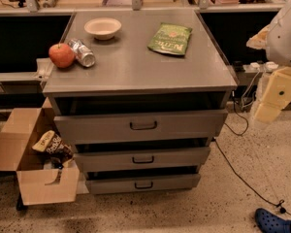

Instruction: Open top drawer

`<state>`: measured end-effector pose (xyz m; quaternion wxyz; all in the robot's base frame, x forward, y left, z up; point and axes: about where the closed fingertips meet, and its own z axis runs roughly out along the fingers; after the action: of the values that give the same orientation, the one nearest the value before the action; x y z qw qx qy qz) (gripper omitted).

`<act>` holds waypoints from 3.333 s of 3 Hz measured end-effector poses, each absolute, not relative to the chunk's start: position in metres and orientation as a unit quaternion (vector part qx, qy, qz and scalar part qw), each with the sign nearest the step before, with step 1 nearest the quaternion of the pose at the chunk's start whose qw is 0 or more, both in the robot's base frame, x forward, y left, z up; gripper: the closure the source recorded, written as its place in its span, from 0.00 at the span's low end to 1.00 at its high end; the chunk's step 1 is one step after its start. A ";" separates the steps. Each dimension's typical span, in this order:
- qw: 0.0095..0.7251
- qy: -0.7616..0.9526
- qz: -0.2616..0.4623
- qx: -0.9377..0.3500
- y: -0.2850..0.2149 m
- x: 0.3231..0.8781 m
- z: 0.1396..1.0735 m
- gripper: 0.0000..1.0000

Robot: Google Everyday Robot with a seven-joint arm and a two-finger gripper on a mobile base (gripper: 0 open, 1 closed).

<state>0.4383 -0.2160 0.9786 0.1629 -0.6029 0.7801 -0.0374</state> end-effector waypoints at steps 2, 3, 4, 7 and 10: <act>0.159 0.767 -0.036 -0.620 -0.211 0.440 0.959 0.00; 0.143 0.735 -0.043 -0.662 -0.196 0.443 0.909 0.00; 0.133 0.700 -0.026 -0.701 -0.180 0.444 0.858 0.00; 0.123 0.659 -0.005 -0.742 -0.173 0.481 0.764 0.00; 0.145 0.624 0.013 -0.768 -0.168 0.560 0.688 0.00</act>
Offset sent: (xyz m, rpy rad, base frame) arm 0.0073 0.0219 -0.0926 -0.0430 0.0382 0.1916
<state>0.5598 -0.1680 0.6876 0.1448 -0.7679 0.6239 0.0126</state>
